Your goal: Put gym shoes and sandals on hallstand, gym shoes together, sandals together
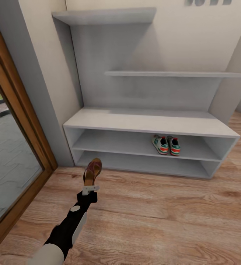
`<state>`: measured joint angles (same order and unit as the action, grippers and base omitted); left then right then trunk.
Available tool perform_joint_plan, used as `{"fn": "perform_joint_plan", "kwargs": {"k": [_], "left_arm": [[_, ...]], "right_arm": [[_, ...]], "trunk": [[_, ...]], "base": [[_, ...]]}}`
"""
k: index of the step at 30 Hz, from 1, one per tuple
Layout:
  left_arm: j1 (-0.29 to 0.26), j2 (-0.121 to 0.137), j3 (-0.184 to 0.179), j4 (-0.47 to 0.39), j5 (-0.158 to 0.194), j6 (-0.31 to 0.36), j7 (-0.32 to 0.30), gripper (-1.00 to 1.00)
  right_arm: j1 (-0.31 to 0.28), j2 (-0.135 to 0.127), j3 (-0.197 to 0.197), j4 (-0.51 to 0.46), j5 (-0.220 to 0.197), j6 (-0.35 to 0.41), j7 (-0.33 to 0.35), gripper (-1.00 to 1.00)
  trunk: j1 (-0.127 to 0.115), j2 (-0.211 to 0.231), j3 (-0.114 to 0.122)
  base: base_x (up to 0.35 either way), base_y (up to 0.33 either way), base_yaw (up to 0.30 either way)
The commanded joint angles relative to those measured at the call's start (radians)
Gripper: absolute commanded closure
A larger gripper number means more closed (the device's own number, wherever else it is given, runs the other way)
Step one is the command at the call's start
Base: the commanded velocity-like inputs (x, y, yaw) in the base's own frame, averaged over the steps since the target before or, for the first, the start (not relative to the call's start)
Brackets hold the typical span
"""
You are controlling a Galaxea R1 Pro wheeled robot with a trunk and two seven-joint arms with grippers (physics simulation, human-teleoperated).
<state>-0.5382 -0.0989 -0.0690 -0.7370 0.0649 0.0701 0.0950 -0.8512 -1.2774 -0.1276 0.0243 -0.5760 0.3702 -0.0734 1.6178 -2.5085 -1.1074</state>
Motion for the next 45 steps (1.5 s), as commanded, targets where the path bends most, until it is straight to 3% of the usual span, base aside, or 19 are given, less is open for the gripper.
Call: {"fn": "perform_joint_plan", "kwargs": {"k": [1,7,21,27,39,45], "left_arm": [[0.000,0.001,-0.005,-0.002,0.003,0.007,0.008,1.00],[0.000,0.001,-0.005,-0.002,0.002,0.007,0.008,1.00],[-0.001,-0.001,-0.005,0.000,0.003,0.006,0.008,1.00],[-0.014,-0.012,-0.003,0.061,0.003,0.007,0.008,1.00],[-0.110,-0.035,-0.004,0.102,0.003,0.065,0.010,1.00],[-0.219,-0.047,-0.005,0.183,0.003,0.072,0.012,1.00]], "right_arm": [[-0.004,0.000,-0.008,0.002,-0.001,0.001,-0.006,1.00],[-0.005,0.002,-0.007,0.002,-0.001,0.001,-0.006,1.00],[-0.004,0.002,-0.009,0.002,-0.004,0.002,-0.003,1.00],[-0.005,0.001,-0.009,0.002,-0.004,0.003,-0.003,1.00],[-0.005,0.001,-0.009,0.002,-0.004,0.003,-0.003,1.00],[-0.005,0.001,-0.009,0.002,-0.004,0.003,-0.003,1.00]], "trunk": [[0.000,-0.001,-0.007],[0.002,-0.002,-0.035],[0.002,-0.002,-0.038],[0.002,-0.002,-0.038],[0.002,-0.002,-0.038],[0.002,-0.002,-0.038]], "base": [[0.000,0.000,0.000],[0.000,0.000,0.000],[0.000,0.000,0.000],[0.000,0.000,0.000],[0.000,0.000,0.000],[0.000,0.000,0.000]]}}
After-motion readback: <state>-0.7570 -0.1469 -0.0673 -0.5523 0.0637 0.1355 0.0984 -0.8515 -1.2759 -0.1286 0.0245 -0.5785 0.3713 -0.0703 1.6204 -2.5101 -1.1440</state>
